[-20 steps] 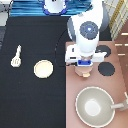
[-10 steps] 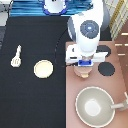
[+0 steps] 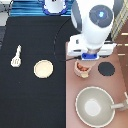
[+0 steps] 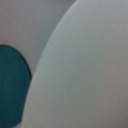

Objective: Take the lid off the pot, put the pot on the plate, and use the tool to push the pot to the front of the table.

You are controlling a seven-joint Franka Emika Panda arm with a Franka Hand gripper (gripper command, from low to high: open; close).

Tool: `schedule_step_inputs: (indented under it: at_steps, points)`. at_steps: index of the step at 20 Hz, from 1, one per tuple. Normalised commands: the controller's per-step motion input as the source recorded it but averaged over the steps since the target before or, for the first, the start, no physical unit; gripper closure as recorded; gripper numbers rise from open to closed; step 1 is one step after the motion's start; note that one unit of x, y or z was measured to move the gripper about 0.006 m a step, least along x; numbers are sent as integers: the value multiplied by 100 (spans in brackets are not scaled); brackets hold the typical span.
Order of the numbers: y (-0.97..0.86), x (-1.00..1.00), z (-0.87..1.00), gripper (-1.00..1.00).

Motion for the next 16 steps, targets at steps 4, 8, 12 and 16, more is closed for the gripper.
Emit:
schedule_step_inputs:
  at_steps: [4,8,12,16]
  points:
    - [0,-99,11,100]
    - [0,-100,-2,100]
    - [-4,-100,-29,100]
    - [-14,-96,-50,100]
